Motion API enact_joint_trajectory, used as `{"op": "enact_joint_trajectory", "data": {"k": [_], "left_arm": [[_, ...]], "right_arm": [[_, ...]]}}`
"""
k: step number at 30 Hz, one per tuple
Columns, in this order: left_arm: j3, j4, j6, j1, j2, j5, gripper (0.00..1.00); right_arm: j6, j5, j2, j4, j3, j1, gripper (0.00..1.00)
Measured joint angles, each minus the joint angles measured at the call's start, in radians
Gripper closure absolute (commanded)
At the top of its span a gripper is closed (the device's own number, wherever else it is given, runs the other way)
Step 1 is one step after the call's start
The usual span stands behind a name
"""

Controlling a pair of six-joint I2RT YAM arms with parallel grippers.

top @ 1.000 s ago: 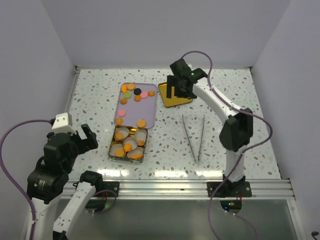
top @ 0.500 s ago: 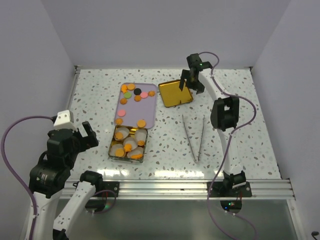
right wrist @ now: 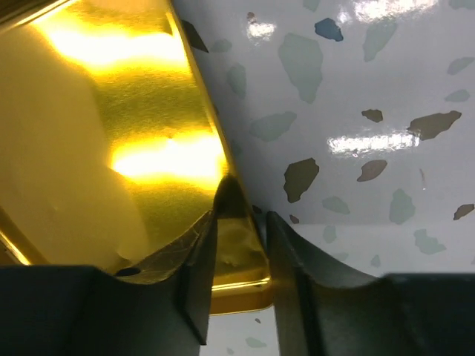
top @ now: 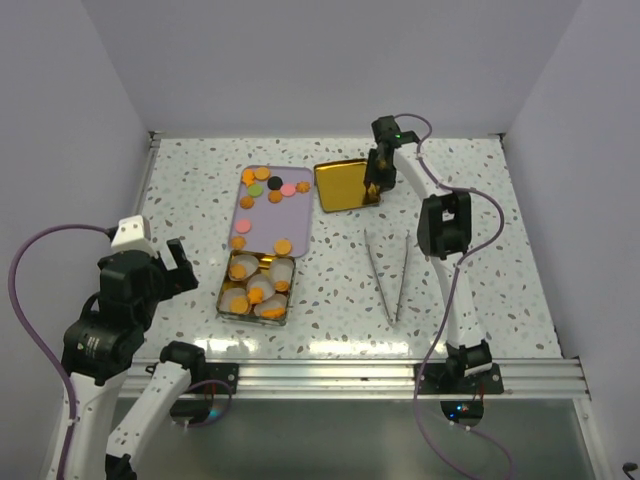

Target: Pack the cookies

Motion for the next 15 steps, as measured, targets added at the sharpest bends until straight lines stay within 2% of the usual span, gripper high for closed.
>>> {"op": "enact_joint_trajectory", "data": {"k": [4,8,15], "left_arm": [[0.0,0.0,-0.001,0.0,0.001,-0.002,0.0],[-0.003,0.001,-0.001,0.0,-0.002,-0.003,0.0],[-0.004,0.001,0.0,0.0,-0.016,-0.003,0.0]], "right_arm": [[-0.004,-0.001,0.0,0.006,-0.013,-0.006,0.88],[-0.005,-0.012,-0.008,0.015,-0.03,-0.013,0.98],[0.001,-0.019,-0.022,0.0,-0.03,-0.013,1.0]]}}
